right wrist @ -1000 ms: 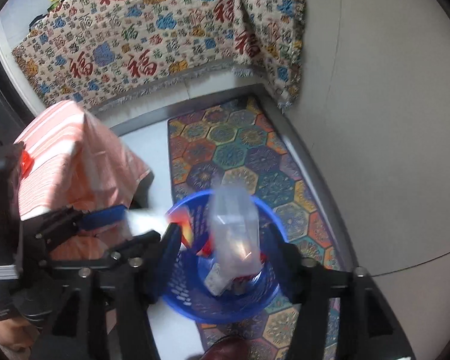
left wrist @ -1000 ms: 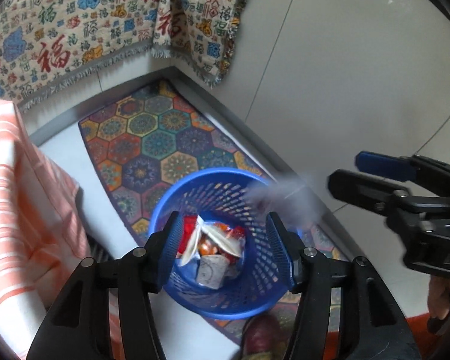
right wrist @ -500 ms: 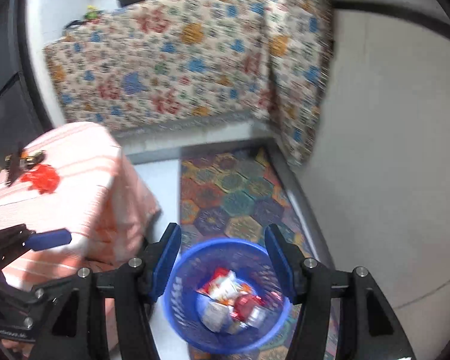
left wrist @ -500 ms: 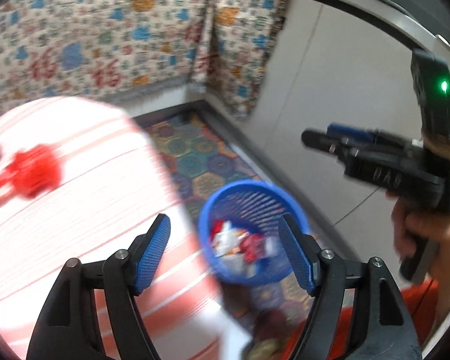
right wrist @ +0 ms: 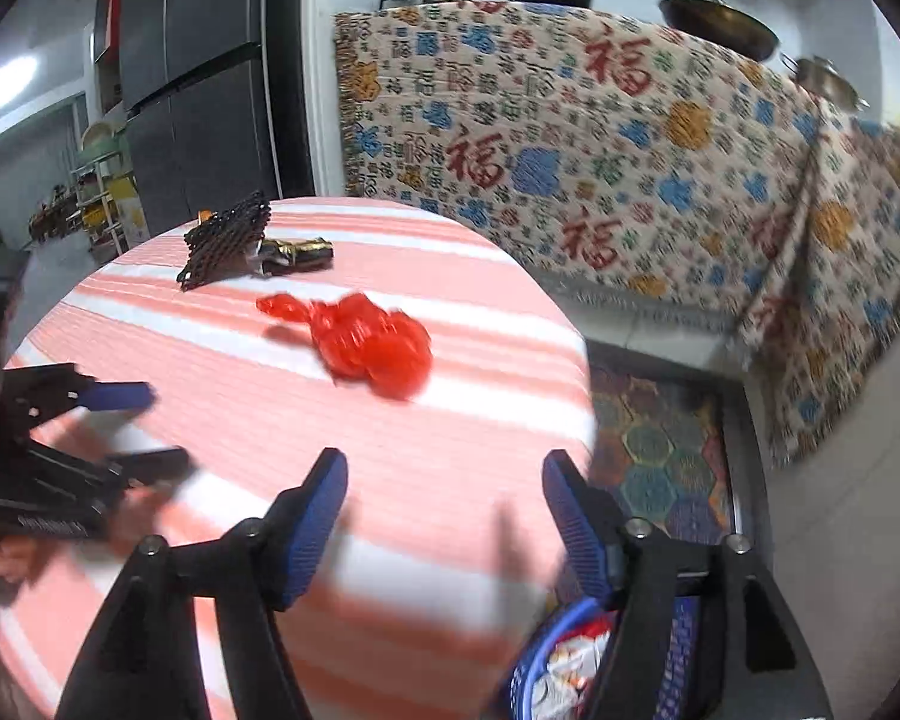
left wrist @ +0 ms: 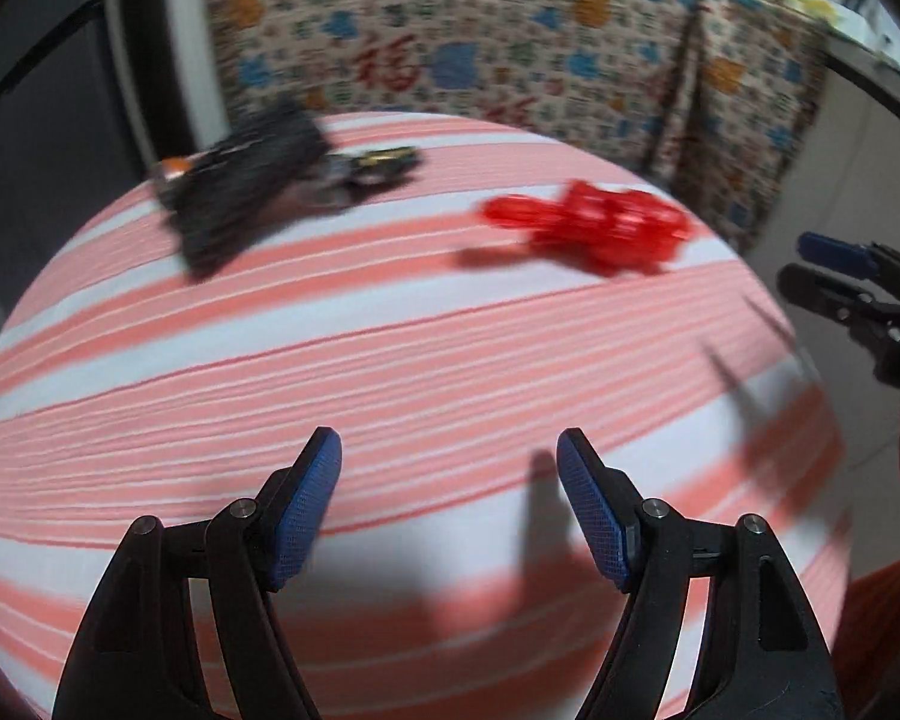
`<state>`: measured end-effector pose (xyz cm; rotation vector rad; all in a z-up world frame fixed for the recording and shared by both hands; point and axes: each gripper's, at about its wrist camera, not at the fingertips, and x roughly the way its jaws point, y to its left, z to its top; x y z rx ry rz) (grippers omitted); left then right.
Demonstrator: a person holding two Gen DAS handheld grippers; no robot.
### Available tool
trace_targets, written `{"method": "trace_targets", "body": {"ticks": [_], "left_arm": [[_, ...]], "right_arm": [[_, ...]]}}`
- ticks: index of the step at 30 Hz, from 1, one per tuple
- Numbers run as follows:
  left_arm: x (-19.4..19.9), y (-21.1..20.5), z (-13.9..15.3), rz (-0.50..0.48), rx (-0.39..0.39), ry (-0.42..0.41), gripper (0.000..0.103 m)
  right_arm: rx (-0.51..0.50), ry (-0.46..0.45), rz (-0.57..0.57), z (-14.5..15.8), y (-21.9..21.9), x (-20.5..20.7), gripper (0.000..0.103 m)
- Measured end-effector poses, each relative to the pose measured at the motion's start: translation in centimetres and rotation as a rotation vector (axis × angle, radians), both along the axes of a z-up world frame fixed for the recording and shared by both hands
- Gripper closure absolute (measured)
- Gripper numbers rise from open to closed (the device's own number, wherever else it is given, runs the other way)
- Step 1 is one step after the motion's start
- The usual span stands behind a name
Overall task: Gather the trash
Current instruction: 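Move both open tools back over the table toward the remaining trash, then grasp the black mesh net with the left tool while the right tool grasps the red plastic bag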
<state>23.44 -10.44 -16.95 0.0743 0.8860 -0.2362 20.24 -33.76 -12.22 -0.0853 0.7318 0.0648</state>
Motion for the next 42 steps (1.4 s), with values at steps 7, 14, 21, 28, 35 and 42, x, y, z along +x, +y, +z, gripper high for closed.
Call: {"method": "trace_targets", "body": {"ticks": [7, 14, 21, 28, 35, 42], "left_arm": [[4.5, 7.6, 1.4, 0.060, -0.038, -0.054, 0.019], [13.7, 12.4, 2.4, 0.046, -0.189, -0.066, 0.018], [18.0, 12.0, 0.9, -0.066, -0.299, 0.004, 0.061], [14.2, 11.0, 0.8, -0.111, -0.230, 0.037, 0.099], [5.4, 10.9, 0.5, -0.166, -0.100, 0.162, 0.094], [0.6, 10.5, 1.7, -0.192, -0.003, 0.056, 0.017]], "right_arm": [[0.183, -0.011, -0.039, 0.8, -0.4, 4.0, 0.032], [0.204, -0.005, -0.037, 0.2, 0.9, 5.9, 0.032], [0.212, 0.021, -0.032, -0.8, 0.9, 6.8, 0.032], [0.365, 0.082, -0.014, -2.2, 0.6, 9.4, 0.032], [0.340, 0.147, 0.083, -2.4, 2.9, 9.4, 0.071], [0.248, 0.201, 0.206, -1.8, 4.9, 5.7, 0.071]]}}
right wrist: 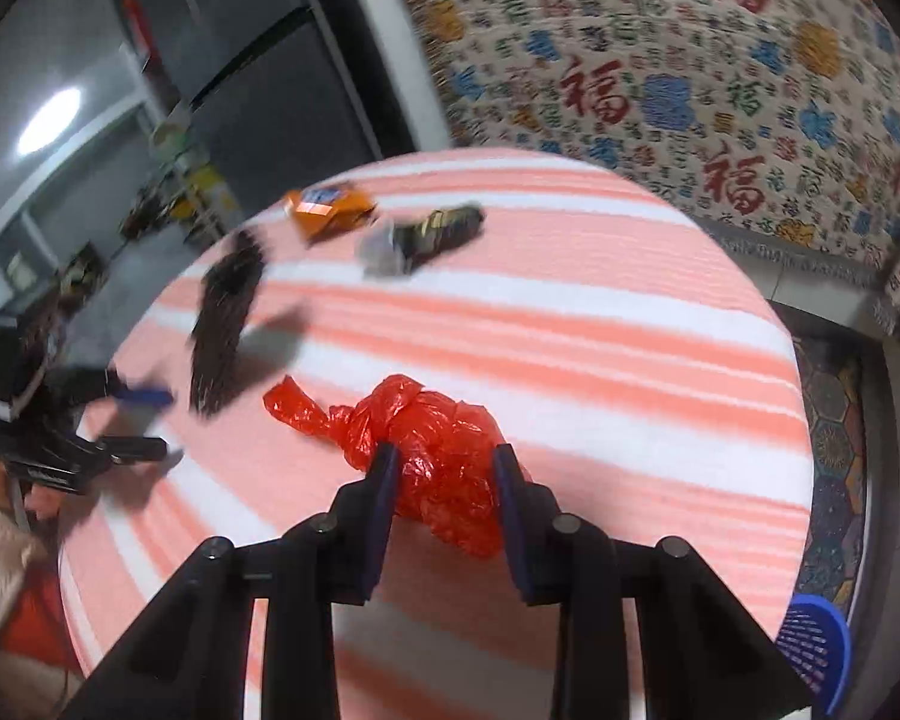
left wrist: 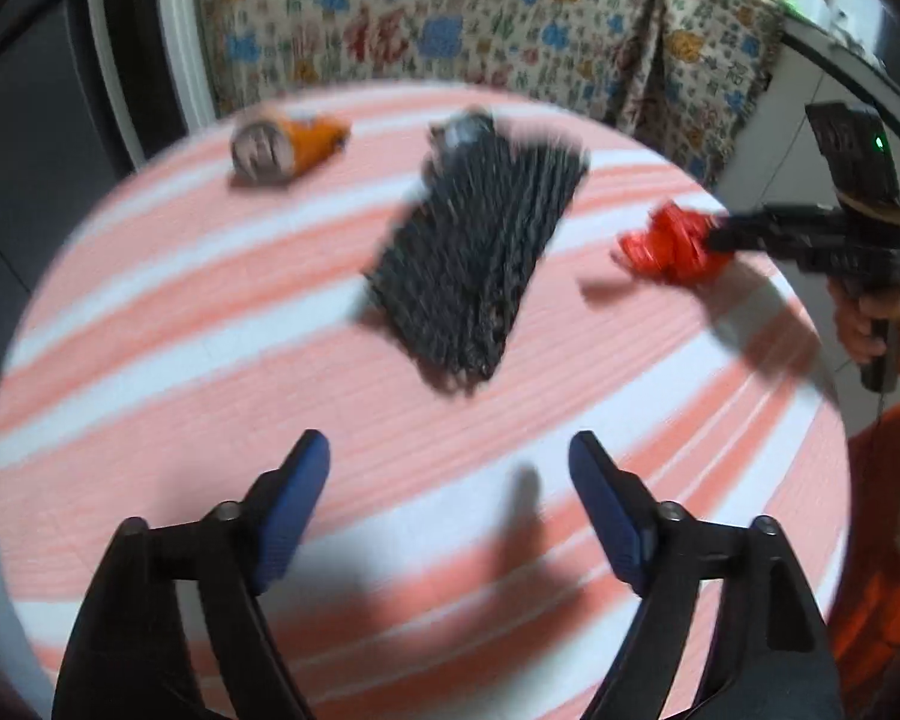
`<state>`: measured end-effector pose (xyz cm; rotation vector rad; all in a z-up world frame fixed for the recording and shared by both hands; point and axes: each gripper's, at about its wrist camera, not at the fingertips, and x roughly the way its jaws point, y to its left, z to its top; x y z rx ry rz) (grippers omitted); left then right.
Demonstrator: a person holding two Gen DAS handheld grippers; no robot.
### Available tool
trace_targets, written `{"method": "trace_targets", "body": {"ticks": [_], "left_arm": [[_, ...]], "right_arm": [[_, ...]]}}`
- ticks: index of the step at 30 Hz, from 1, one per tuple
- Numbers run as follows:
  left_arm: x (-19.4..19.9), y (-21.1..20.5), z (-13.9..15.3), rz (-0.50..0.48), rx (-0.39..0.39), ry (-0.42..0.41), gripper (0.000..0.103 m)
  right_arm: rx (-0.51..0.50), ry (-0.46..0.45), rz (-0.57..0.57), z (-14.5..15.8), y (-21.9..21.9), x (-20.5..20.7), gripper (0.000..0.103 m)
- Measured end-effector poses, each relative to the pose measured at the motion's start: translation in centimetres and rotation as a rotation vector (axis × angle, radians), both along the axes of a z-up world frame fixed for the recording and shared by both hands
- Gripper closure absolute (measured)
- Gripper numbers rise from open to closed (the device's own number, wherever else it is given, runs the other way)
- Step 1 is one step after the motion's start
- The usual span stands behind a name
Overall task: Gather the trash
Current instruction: 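Grasp the black mesh net with the left tool while the right tool grasps the red plastic bag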
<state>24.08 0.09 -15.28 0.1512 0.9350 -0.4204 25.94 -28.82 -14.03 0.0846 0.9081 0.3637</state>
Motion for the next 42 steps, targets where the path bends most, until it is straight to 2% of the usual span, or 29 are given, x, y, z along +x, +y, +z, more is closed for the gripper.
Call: {"method": "trace_targets", "body": {"ticks": [2, 4, 7, 10, 13, 15, 16, 17, 18, 20, 22, 24, 25, 26, 29, 31, 35, 42], "left_arm": [[1.0, -0.2, 0.6, 0.043, -0.001, -0.046, 0.010], [2.3, -0.6, 0.9, 0.041, -0.040, -0.056, 0.010], [4.3, -2.5, 1.0, -0.069, -0.083, -0.044, 0.009], [6.4, -4.6, 0.1, -0.164, -0.014, -0.047, 0.007], [7.8, -6.0, -1.3, -0.182, 0.065, -0.049, 0.009], [8.3, -6.2, -2.2, -0.201, 0.036, -0.013, 0.031], [8.0, -6.0, -2.1, -0.185, 0.025, -0.028, 0.042], [7.8, -5.6, -1.9, -0.165, 0.001, -0.031, 0.060], [7.4, -5.1, -1.8, -0.142, -0.021, -0.027, 0.064], [6.8, -3.8, -1.2, -0.054, -0.075, -0.014, 0.085], [5.6, -2.5, -0.9, 0.069, -0.083, 0.017, 0.085], [4.1, -1.7, -0.7, 0.139, -0.078, 0.027, 0.083], [2.9, -1.3, -0.6, 0.171, -0.068, 0.033, 0.077], [2.0, -1.1, -0.6, 0.183, -0.065, 0.036, 0.065], [0.1, -0.7, -0.7, 0.167, -0.063, 0.021, 0.036], [0.0, -0.6, -0.7, 0.148, -0.052, -0.005, 0.028], [0.4, -0.8, -1.0, 0.095, -0.049, -0.056, 0.020], [0.5, -1.7, -1.5, 0.030, -0.019, -0.072, 0.019]], "right_arm": [[-0.017, 0.000, 0.015, 0.0, 0.1, -0.9, 0.071], [-0.031, -0.005, 0.023, -0.1, 0.1, -1.3, 0.071], [-0.040, -0.008, 0.024, -0.1, 0.2, -1.7, 0.071], [-0.040, -0.005, 0.022, 0.1, 0.0, -1.8, 0.071], [-0.039, 0.003, 0.020, 0.1, -0.4, -1.9, 0.071], [-0.041, 0.006, 0.024, 0.1, -0.4, -1.9, 0.071], [-0.047, 0.007, 0.032, 0.1, -0.3, -2.0, 0.071], [-0.054, 0.006, 0.041, 0.1, -0.2, -2.2, 0.071], [-0.058, 0.006, 0.050, 0.2, 0.0, -2.4, 0.071], [-0.056, 0.005, 0.069, 0.3, 0.3, -2.6, 0.071], [-0.053, 0.009, 0.091, 0.3, 0.9, -3.0, 0.071], [-0.058, 0.015, 0.123, 0.2, 1.9, -3.5, 0.068], [-0.064, 0.016, 0.139, 0.2, 2.3, -3.7, 0.069], [-0.072, 0.013, 0.153, 0.2, 2.8, -4.0, 0.068], [-0.095, 0.007, 0.201, 0.3, 3.9, -4.7, 0.047], [-0.107, -0.003, 0.216, 0.5, 4.1, -5.2, 0.044], [-0.152, -0.028, 0.203, 0.8, 4.0, -5.6, 0.034], [-0.197, -0.018, 0.159, 0.2, 3.9, -4.4, 0.034]]}}
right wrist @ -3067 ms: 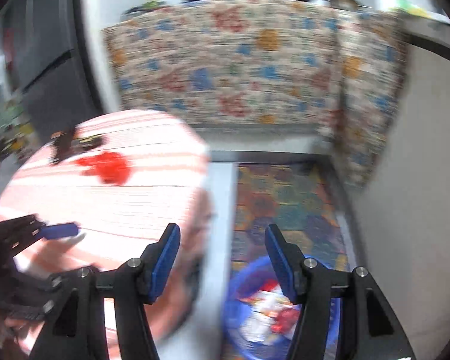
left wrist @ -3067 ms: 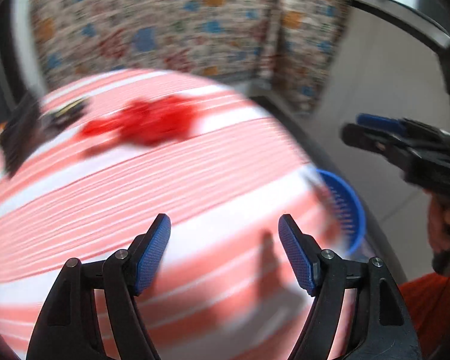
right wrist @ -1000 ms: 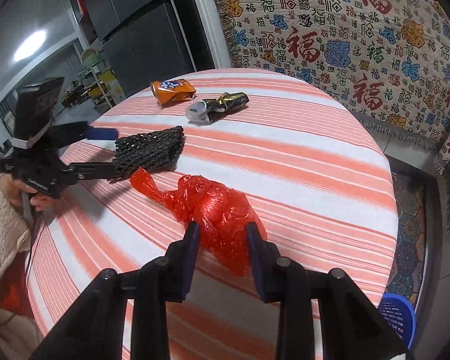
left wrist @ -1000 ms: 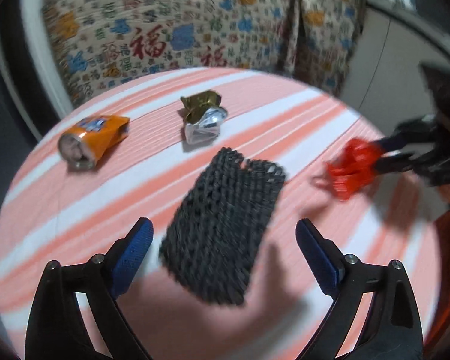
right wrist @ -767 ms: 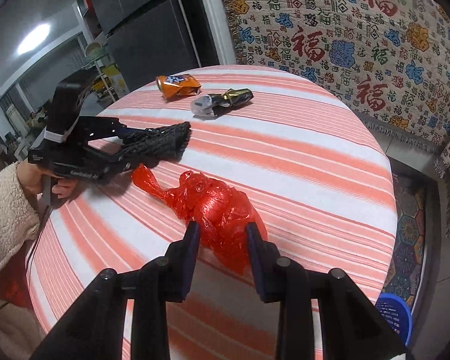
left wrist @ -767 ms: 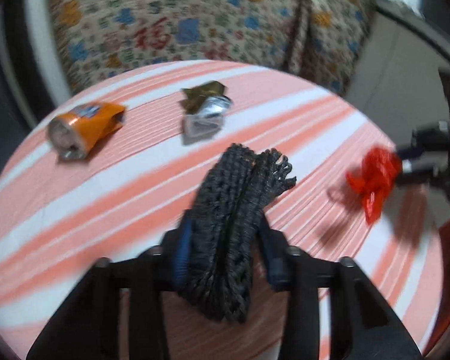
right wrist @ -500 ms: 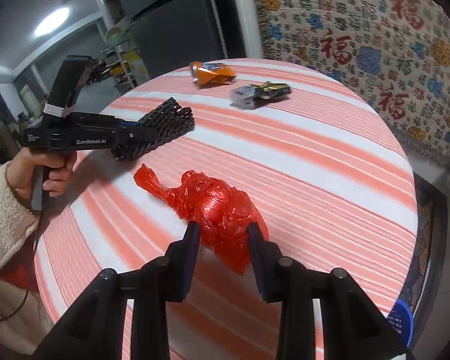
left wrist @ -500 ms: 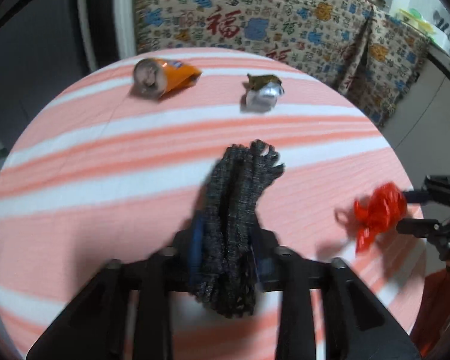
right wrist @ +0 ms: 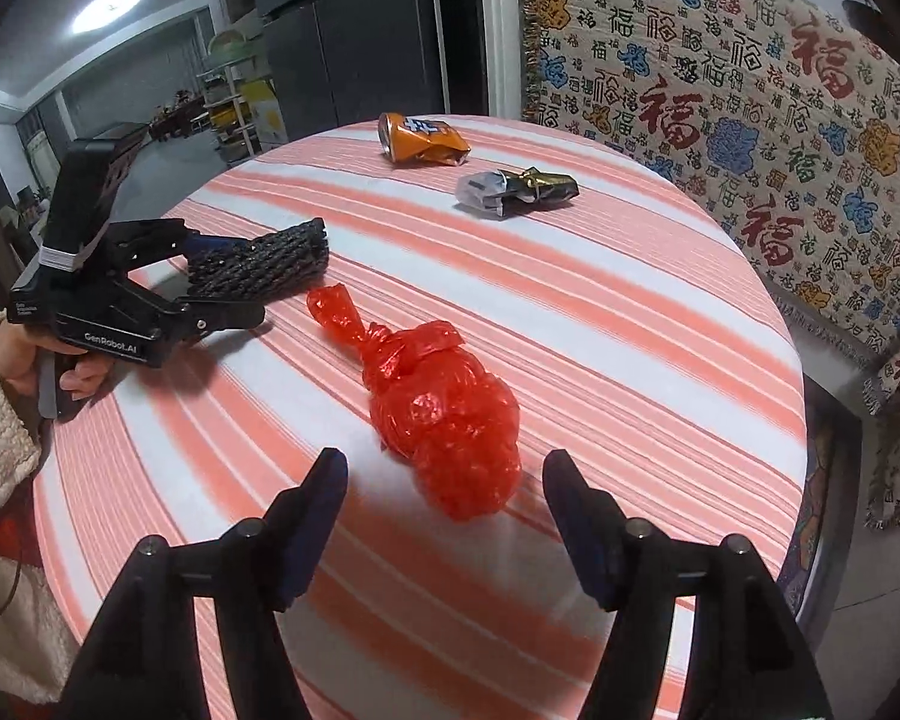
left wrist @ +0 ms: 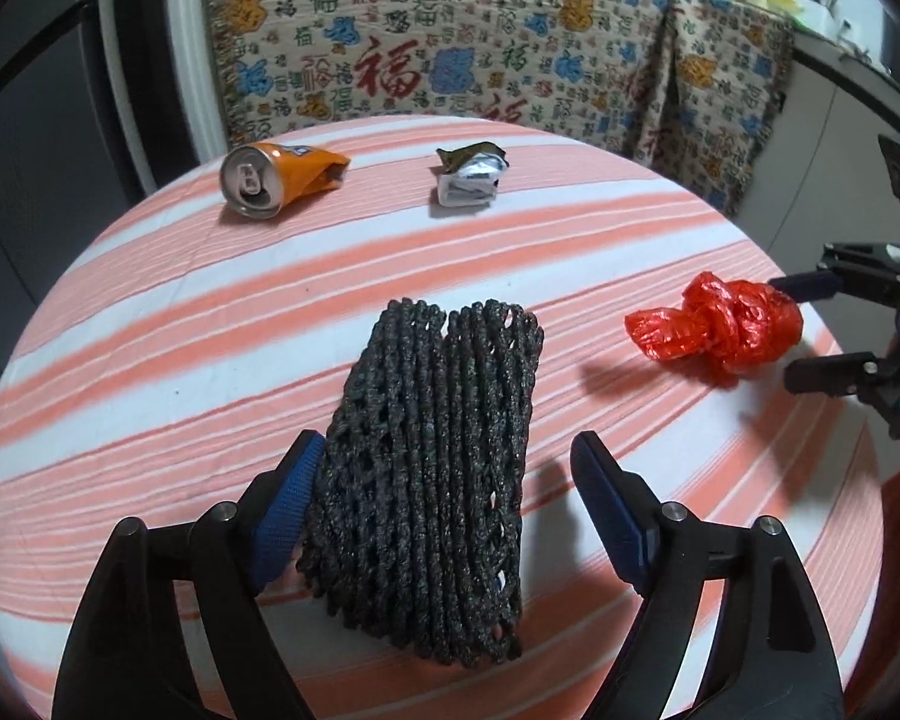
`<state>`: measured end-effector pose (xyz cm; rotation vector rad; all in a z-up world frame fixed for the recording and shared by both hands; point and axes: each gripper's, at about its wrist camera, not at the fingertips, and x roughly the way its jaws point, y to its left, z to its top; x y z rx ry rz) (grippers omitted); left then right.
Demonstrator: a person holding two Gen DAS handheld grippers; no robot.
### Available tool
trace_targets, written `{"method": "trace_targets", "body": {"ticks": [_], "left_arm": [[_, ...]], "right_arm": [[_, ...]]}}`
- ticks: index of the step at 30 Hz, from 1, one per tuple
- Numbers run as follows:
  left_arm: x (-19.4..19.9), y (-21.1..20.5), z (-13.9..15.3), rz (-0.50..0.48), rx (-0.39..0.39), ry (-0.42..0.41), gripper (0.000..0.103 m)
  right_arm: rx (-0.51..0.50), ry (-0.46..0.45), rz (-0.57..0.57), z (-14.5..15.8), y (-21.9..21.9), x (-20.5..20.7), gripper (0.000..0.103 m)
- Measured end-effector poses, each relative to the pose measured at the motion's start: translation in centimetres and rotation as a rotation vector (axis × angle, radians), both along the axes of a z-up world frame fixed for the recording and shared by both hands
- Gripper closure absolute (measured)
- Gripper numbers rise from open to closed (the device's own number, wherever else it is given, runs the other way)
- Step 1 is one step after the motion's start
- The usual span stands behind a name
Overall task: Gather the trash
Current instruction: 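Grasp the black mesh net with the left tool while the right tool grasps the red plastic bag, then carry the black net and red bag over the blue basket and open both tools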
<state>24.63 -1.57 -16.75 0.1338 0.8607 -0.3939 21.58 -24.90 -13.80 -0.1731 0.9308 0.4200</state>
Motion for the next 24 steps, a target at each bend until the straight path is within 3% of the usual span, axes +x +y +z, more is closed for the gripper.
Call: {"method": "trace_targets", "body": {"ticks": [1, 3, 4, 5, 6, 8, 24], "left_arm": [[0.1, 0.1, 0.1, 0.001, -0.005, -0.001, 0.020], [0.1, 0.2, 0.1, -0.005, -0.024, 0.009, 0.043], [0.2, 0.2, -0.1, -0.012, -0.029, 0.025, 0.064], [0.2, 0.2, -0.2, -0.002, -0.015, 0.015, 0.068], [0.1, 0.2, -0.2, -0.004, -0.022, 0.010, 0.072], [0.0, 0.6, 0.3, 0.014, -0.043, -0.009, 0.090], [-1.6, -0.9, 2.2, 0.070, -0.152, -0.021, 0.091]], "right_arm": [[-0.013, -0.006, -0.003, -0.1, 0.3, 0.3, 0.034], [-0.016, -0.014, -0.006, -0.3, 0.5, 0.6, 0.038], [0.001, -0.013, -0.007, -0.4, 0.7, 0.8, 0.050], [0.016, -0.002, -0.005, -0.5, 0.9, 1.0, 0.071], [0.024, 0.011, -0.008, -0.6, 1.2, 1.1, 0.072], [0.028, 0.007, -0.021, -0.6, 1.7, 1.1, 0.074], [0.161, -0.047, -0.235, 1.6, -1.8, -0.1, 0.076]]}}
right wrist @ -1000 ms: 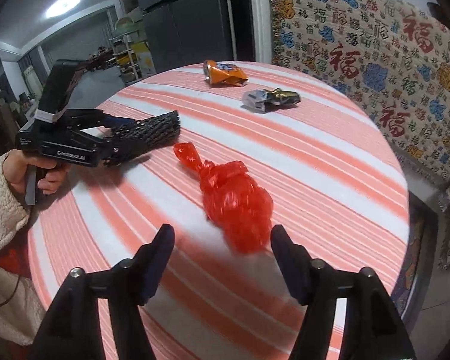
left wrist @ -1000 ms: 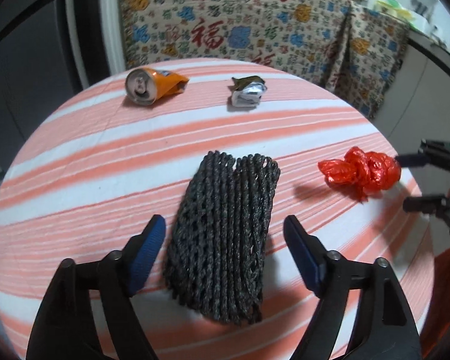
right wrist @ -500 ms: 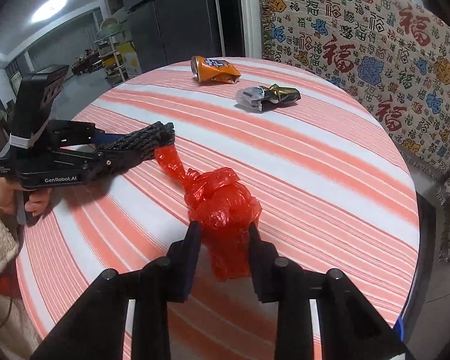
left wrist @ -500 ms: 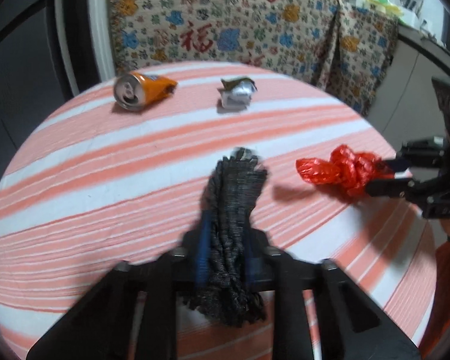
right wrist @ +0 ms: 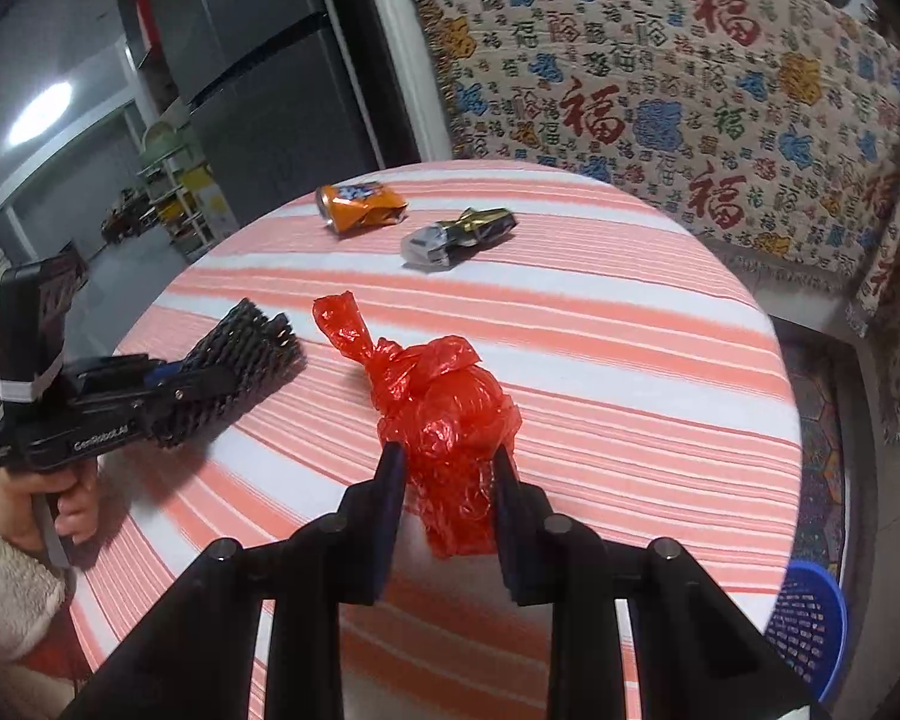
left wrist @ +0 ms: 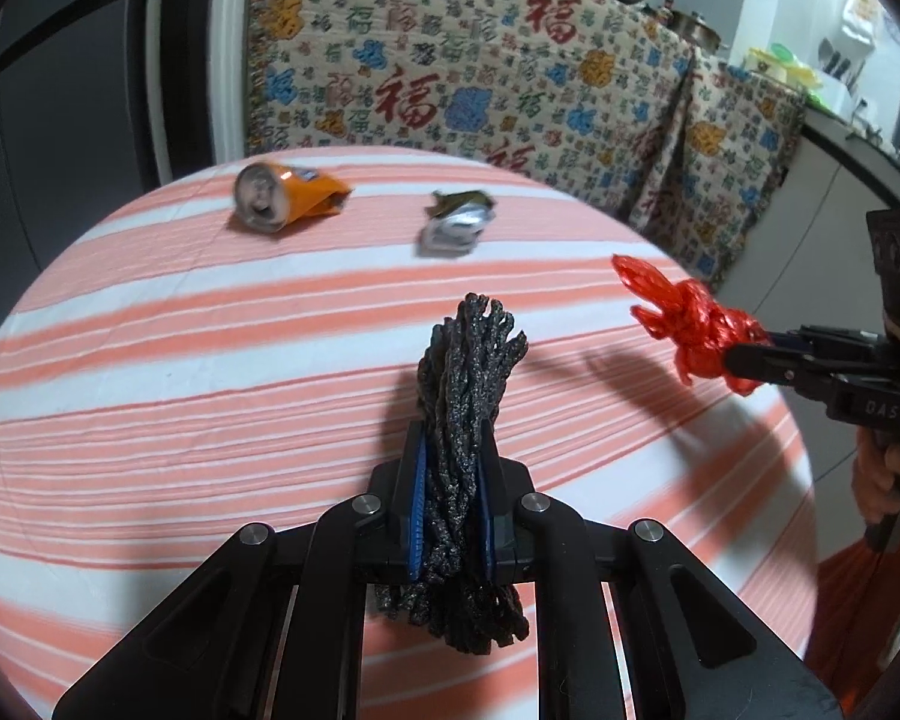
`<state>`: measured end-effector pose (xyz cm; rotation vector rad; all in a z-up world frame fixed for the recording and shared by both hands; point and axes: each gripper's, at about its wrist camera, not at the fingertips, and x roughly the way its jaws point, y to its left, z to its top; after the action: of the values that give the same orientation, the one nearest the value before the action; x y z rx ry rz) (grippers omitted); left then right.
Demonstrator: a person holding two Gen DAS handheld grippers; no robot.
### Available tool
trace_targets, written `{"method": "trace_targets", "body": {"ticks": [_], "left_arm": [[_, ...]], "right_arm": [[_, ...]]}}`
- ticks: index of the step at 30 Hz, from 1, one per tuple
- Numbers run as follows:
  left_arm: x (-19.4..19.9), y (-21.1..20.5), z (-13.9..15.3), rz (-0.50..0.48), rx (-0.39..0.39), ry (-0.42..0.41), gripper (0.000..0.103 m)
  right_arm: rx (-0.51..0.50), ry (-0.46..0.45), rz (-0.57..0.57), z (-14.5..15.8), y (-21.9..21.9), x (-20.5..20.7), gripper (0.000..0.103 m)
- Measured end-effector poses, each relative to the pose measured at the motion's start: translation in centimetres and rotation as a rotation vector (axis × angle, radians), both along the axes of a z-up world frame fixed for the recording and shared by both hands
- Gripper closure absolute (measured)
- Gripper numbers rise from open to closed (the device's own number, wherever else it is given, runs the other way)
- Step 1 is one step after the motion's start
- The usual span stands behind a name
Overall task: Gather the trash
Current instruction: 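Carry the black net and red bag over the blue basket and open both tools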
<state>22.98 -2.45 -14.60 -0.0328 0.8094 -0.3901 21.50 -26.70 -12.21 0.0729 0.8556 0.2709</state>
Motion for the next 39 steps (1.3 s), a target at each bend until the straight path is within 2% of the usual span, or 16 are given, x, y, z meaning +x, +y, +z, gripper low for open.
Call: {"method": "trace_targets", "body": {"ticks": [6, 12, 21, 25, 29, 35, 39], "left_arm": [[-0.7, -4.4, 1.2, -0.069, -0.018, 0.004, 0.091], [-1.3, -10.4, 1.9, -0.152, -0.025, 0.007, 0.091], [-1.8, -22.2, 2.6, -0.317, -0.061, 0.021, 0.091], [-2.4, -27.4, 2.4, -0.380, -0.071, 0.034, 0.091], [-2.9, -31.8, 1.8, -0.425, -0.068, 0.050, 0.091], [-2.9, -35.9, 0.0, -0.440, -0.065, 0.088, 0.091], [-2.5, -37.7, -1.2, -0.441, -0.052, 0.110, 0.091]], "right_arm": [[0.009, -0.033, -0.061, 1.4, -2.5, -1.3, 0.076], [0.016, -0.043, -0.159, 2.1, -6.9, -3.4, 0.076], [0.014, -0.002, -0.426, 1.4, -16.4, -8.9, 0.076], [0.000, 0.011, -0.569, 0.9, -20.7, -12.3, 0.076], [0.006, 0.009, -0.667, 0.6, -24.2, -14.7, 0.076], [0.013, 0.043, -0.765, -1.0, -27.6, -16.1, 0.075], [0.065, 0.076, -0.808, -2.4, -29.6, -16.6, 0.075]]}}
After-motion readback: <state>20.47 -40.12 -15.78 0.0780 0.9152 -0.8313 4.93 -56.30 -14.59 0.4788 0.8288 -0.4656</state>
